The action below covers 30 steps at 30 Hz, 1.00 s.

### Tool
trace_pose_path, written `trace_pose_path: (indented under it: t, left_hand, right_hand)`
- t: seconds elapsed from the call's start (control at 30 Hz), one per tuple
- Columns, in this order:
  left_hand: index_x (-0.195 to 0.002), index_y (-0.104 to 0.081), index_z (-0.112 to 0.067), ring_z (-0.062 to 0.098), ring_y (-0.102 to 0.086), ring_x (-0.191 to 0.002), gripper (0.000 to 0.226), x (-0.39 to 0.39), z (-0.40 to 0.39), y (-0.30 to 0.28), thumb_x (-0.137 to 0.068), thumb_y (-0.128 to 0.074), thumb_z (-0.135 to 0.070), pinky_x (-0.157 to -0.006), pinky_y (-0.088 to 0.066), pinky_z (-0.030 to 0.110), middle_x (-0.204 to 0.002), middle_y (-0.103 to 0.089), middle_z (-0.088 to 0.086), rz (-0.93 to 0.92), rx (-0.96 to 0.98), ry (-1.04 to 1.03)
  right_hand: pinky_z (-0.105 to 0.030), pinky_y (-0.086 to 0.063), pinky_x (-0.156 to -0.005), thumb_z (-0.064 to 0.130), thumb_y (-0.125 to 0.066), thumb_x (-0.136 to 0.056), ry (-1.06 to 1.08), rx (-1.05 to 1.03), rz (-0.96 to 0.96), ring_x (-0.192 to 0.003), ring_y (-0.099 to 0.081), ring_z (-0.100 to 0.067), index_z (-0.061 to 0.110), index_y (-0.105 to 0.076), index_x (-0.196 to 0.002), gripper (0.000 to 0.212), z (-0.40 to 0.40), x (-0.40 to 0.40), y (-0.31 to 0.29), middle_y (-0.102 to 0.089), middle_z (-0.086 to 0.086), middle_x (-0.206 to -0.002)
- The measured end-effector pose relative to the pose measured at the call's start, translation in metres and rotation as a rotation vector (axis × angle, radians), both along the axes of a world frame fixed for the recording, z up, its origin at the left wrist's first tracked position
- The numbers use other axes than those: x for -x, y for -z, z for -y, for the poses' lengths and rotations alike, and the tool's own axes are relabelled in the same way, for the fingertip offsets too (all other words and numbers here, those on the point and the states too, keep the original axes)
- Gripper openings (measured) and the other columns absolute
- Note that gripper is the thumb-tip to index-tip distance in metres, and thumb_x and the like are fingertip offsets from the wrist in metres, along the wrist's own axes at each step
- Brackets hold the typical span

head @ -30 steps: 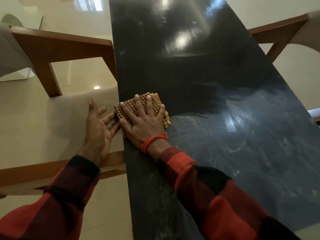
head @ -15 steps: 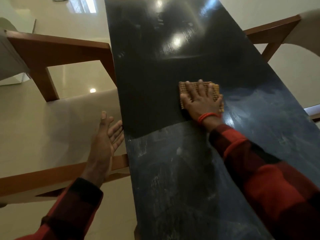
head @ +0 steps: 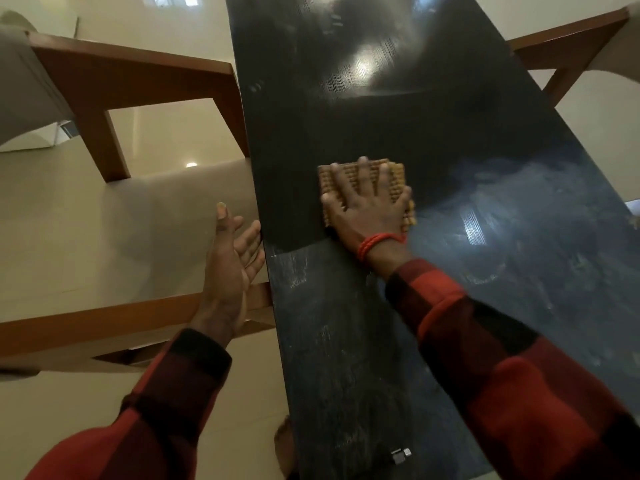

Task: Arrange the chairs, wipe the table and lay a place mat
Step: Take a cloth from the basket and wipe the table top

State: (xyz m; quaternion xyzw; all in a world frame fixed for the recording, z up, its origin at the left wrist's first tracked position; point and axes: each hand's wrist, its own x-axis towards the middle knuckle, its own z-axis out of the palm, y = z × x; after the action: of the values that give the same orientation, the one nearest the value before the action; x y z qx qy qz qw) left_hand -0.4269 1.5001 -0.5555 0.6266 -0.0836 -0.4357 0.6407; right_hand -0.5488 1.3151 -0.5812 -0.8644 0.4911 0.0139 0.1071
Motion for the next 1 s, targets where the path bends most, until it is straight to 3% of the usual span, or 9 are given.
trace_pose_path:
  t: [0.17, 0.5, 0.7, 0.87, 1.0]
  left_hand:
    - [-0.156, -0.029, -0.018, 0.020, -0.054, -0.133, 0.077, 0.003, -0.001, -0.002, -0.098, -0.034, -0.068, -0.115, -0.039, 0.040, -0.151, -0.050, 0.012, -0.060, 0.046, -0.046]
    - [-0.156, -0.028, -0.017, 0.020, -0.057, -0.129, 0.074, 0.002, -0.003, 0.000, -0.100, -0.035, -0.065, -0.113, -0.041, 0.039, -0.146, -0.055, 0.011, -0.056, 0.048, -0.082]
    - [-0.153, -0.032, -0.017, 0.020, -0.062, -0.123, 0.071, -0.002, -0.004, 0.003, -0.100, -0.035, -0.064, -0.110, -0.045, 0.041, -0.137, -0.061, 0.011, -0.067, 0.051, -0.097]
    - [-0.153, -0.030, -0.017, 0.021, -0.061, -0.126, 0.074, 0.002, -0.009, 0.001, -0.099, -0.036, -0.066, -0.113, -0.043, 0.043, -0.141, -0.058, 0.014, -0.075, 0.069, -0.055]
    - [-0.155, -0.029, -0.018, 0.017, -0.061, -0.126, 0.078, 0.013, -0.020, 0.002, -0.097, -0.037, -0.069, -0.111, -0.044, 0.040, -0.144, -0.057, 0.011, -0.012, 0.046, -0.031]
  right_hand:
    - [-0.073, 0.005, -0.115, 0.067, -0.022, -0.100, -0.188, -0.011, 0.022, -0.154, 0.013, -0.037, 0.050, 0.002, -0.157, 0.064, -0.077, -0.013, 0.003, 0.014, 0.000, -0.170]
    - [-0.074, 0.002, -0.113, 0.065, -0.028, -0.097, -0.202, -0.012, 0.078, -0.155, 0.011, -0.034, 0.049, -0.011, -0.158, 0.065, -0.162, 0.037, 0.009, 0.007, -0.001, -0.171]
    - [-0.076, 0.002, -0.112, 0.065, -0.025, -0.098, -0.179, -0.010, 0.060, -0.155, 0.007, -0.037, 0.049, -0.009, -0.158, 0.064, -0.133, 0.004, 0.005, 0.005, -0.002, -0.171]
    - [-0.078, 0.000, -0.111, 0.067, -0.022, -0.099, -0.204, -0.024, 0.010, -0.154, 0.009, -0.038, 0.050, -0.004, -0.158, 0.063, -0.083, -0.034, 0.003, 0.007, -0.002, -0.170]
    - [-0.076, 0.003, -0.112, 0.067, -0.022, -0.099, -0.224, -0.027, 0.022, -0.155, 0.010, -0.037, 0.050, -0.003, -0.158, 0.064, -0.091, -0.024, 0.001, 0.008, -0.001, -0.170]
